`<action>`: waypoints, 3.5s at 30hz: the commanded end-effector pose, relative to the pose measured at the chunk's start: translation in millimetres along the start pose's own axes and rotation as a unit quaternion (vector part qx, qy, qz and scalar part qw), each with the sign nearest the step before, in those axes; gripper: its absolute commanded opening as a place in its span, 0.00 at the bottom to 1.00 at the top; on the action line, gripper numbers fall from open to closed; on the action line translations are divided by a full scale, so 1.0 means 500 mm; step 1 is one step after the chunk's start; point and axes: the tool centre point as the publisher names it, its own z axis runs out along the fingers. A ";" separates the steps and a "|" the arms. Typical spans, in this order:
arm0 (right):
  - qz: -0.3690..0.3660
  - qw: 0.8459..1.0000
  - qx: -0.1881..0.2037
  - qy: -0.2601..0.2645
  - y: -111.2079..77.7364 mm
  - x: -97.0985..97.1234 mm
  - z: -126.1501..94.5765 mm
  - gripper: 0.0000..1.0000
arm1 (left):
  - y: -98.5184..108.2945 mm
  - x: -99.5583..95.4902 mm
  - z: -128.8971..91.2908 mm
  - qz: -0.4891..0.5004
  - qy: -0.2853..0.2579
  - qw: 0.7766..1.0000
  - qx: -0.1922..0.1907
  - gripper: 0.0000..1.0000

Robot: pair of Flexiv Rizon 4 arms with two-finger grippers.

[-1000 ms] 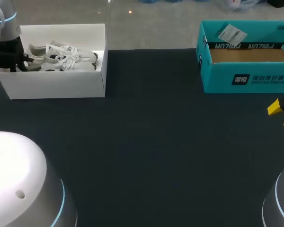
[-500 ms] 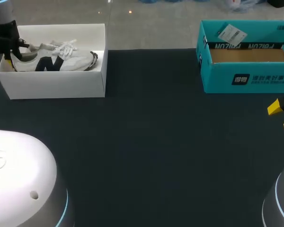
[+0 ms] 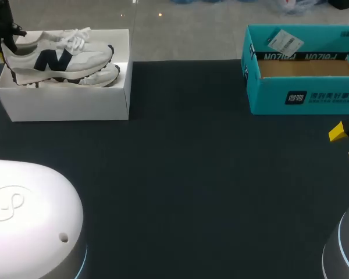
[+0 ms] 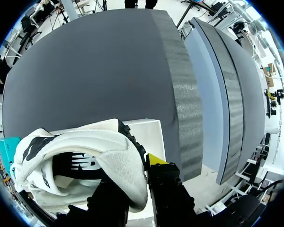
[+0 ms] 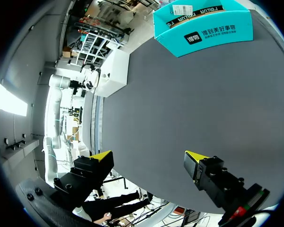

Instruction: Take the shoe out of the shoebox, open the shoe tongue, remove and reinsert the insole, then place the shoe into the shoebox

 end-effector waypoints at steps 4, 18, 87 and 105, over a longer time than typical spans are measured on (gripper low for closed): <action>0.000 1.000 -0.002 0.000 -0.003 -0.001 0.001 1.00 | 0.010 0.016 -0.055 0.001 0.011 1.000 -0.004 0.00; 0.000 1.000 -0.002 0.000 -0.003 -0.001 0.001 1.00 | 0.030 0.033 -0.134 0.005 0.016 1.000 -0.015 0.00; 0.000 1.000 -0.002 0.000 -0.003 -0.001 0.001 1.00 | 0.027 0.029 -0.138 -0.004 0.014 1.000 -0.014 0.00; 0.000 1.000 -0.002 0.000 -0.003 -0.001 0.001 1.00 | 0.027 0.029 -0.138 -0.004 0.014 1.000 -0.014 0.00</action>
